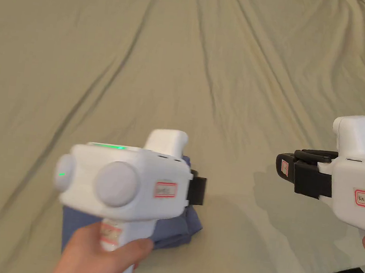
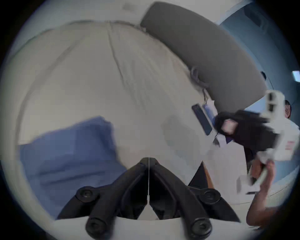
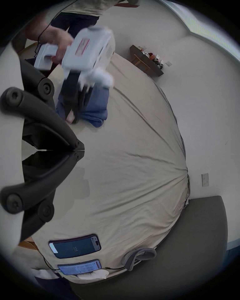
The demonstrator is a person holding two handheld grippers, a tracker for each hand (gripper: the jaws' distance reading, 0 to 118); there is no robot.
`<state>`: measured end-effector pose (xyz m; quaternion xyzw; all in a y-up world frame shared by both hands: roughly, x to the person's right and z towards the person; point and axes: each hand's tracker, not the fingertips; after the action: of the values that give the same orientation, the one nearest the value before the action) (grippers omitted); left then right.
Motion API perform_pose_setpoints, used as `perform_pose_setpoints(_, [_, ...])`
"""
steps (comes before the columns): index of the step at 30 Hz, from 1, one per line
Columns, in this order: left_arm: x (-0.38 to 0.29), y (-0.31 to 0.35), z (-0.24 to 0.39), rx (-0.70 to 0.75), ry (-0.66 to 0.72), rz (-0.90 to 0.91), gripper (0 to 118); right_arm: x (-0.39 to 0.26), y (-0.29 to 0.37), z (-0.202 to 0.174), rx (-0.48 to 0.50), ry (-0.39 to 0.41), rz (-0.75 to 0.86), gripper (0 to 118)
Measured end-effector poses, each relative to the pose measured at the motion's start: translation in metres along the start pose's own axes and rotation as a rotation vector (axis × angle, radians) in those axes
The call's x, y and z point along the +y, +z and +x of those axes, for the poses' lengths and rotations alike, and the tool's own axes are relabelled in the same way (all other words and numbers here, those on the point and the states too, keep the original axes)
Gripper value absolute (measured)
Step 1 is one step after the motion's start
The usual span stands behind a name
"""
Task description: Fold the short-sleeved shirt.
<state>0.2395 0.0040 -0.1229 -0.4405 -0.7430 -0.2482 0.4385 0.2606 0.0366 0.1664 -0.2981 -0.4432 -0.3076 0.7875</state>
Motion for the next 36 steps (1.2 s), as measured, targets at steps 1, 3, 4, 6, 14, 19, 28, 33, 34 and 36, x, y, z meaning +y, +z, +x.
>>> perform_pose_setpoints(1, [-0.003, 0.029, -0.008, 0.043, 0.0, 0.048, 1, 0.004, -0.001, -0.01, 0.01, 0.024, 0.005, 2])
perform_pose_setpoints(3, [-0.014, 0.081, -0.03, 0.141, 0.035, 0.127, 1, 0.012, -0.007, -0.032, 0.056, 0.072, -0.001, 2])
perform_pose_setpoints(4, [-0.021, 0.103, -0.043, 0.2, 0.06, 0.152, 1, 0.016, -0.013, -0.045, 0.089, 0.1, -0.006, 2])
perform_pose_setpoints(6, [-0.034, 0.132, -0.065, 0.298, 0.113, 0.179, 1, 0.02, -0.029, -0.073, 0.125, 0.156, -0.027, 2])
perform_pose_setpoints(14, [-0.072, 0.146, -0.124, 0.298, 0.279, 0.163, 1, -0.011, -0.158, -0.122, 0.106, 0.264, -0.3, 2])
perform_pose_setpoints(19, [-0.088, 0.11, -0.192, -0.031, 0.558, 0.169, 96, -0.014, -0.177, -0.112, 0.117, 0.24, -0.346, 2])
perform_pose_setpoints(28, [-0.081, 0.01, -0.208, -0.31, 0.565, 0.048, 96, -0.004, -0.179, -0.097, 0.186, 0.216, -0.395, 2])
perform_pose_setpoints(33, [-0.078, -0.001, -0.212, -0.254, 0.463, 0.091, 37, -0.002, -0.181, -0.095, 0.191, 0.233, -0.405, 2])
perform_pose_setpoints(34, [-0.081, 0.001, -0.218, -0.284, 0.531, 0.074, 37, -0.001, -0.179, -0.096, 0.219, 0.223, -0.403, 2])
perform_pose_setpoints(36, [-0.081, 0.01, -0.219, -0.299, 0.517, 0.064, 35, 0.001, -0.177, -0.099, 0.23, 0.218, -0.397, 2])
